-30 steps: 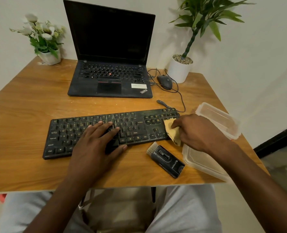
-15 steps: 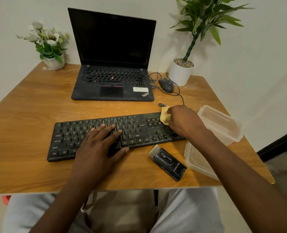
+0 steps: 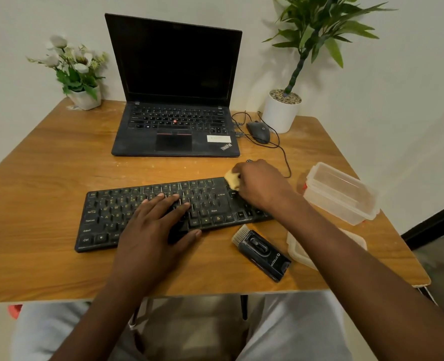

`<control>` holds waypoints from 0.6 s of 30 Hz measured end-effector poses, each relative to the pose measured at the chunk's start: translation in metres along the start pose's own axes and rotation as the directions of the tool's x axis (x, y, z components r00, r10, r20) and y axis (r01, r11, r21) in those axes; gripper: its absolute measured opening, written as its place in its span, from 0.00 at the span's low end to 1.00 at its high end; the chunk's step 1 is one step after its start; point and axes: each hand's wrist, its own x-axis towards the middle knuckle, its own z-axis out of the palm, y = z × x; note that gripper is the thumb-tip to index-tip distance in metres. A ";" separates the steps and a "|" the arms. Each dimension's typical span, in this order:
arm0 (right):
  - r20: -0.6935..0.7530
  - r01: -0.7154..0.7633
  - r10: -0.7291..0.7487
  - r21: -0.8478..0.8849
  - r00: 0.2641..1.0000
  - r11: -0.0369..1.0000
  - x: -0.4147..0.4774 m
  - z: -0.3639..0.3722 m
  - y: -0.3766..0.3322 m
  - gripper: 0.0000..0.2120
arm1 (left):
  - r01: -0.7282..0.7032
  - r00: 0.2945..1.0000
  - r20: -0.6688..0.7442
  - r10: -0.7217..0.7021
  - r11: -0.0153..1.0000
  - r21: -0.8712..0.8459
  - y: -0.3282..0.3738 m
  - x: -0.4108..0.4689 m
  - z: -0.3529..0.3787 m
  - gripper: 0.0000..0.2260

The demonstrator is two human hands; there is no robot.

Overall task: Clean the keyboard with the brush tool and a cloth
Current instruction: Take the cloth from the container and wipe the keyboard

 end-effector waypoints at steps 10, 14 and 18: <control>0.064 0.069 -0.104 0.402 0.993 0.913 0.005 -0.015 -0.014 0.18 | -0.009 0.999 -0.035 0.009 1.000 0.017 0.001 -0.002 0.000 0.33; 0.080 -0.028 -0.025 0.592 0.996 0.805 -0.006 -0.030 0.008 0.18 | -0.041 0.998 -0.049 0.043 0.998 0.040 -0.001 -0.002 0.002 0.34; 0.225 -0.172 -0.007 0.764 0.974 0.622 -0.025 -0.035 0.026 0.15 | -0.102 0.991 -0.082 0.103 0.995 0.014 0.001 -0.003 0.003 0.34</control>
